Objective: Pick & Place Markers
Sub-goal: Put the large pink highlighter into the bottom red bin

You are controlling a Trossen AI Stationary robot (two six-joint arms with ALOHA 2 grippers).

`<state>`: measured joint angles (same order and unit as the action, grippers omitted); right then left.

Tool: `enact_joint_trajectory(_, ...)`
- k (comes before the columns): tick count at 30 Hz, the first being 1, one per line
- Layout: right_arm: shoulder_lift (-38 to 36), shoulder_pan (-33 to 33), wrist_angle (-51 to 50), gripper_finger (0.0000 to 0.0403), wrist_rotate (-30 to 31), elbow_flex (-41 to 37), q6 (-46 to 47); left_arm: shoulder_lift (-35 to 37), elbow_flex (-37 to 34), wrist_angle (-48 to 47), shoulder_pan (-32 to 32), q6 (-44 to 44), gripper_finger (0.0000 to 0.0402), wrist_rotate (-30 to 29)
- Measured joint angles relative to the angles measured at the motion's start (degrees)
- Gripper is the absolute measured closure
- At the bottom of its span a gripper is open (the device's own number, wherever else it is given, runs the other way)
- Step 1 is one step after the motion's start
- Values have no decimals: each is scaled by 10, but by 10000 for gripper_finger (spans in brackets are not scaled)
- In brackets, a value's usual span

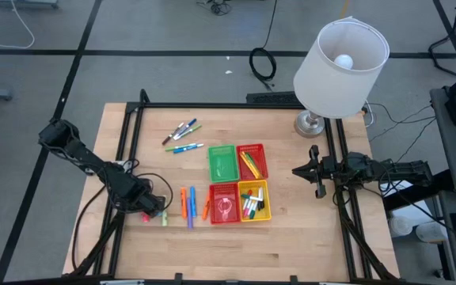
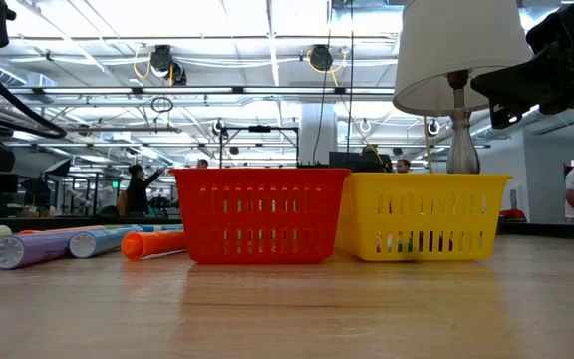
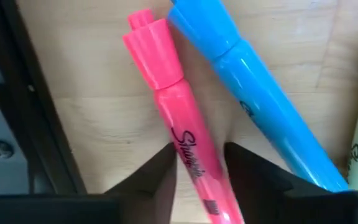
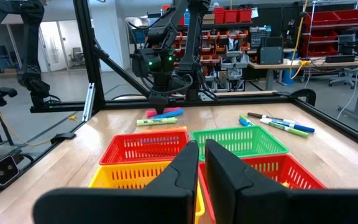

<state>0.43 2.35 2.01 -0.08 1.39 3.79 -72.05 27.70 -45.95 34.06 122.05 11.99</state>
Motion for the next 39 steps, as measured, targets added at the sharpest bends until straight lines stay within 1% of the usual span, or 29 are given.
enact_joint_trajectory(4, 0, 0, 0, 385, 0, 0, 0, 0, 0, 0, 0, 0, 304, -2)
enact_joint_trajectory(8, 0, 0, 0, 385, 0, 0, 0, 0, 1, 0, 0, -3, 330, -4)
enact_joint_trajectory(11, 0, 0, 0, 385, 0, 0, 0, 0, 1, -1, 0, -4, 328, -4)
enact_joint_trajectory(16, 0, 0, 0, 385, 0, 0, 0, 0, 0, -2, 0, -4, 296, -5)
enact_joint_trajectory(18, 0, 0, 0, 385, 0, 0, 0, 0, 0, -2, 0, -4, 294, -5)
enact_joint_trajectory(26, 0, 0, 0, 385, 0, 0, 0, 1, 1, 0, 0, -7, 328, -15)
enact_joint_trajectory(35, 0, 0, 0, 385, 0, 0, 0, 1, 11, 11, 1, -76, 325, -43)
enact_joint_trajectory(37, 0, 0, 0, 385, 0, 0, 0, -1, 30, -14, 2, -82, 333, -63)
enact_joint_trajectory(39, 0, 0, 0, 385, 0, 0, 0, 0, 56, -47, 3, -94, 339, -107)
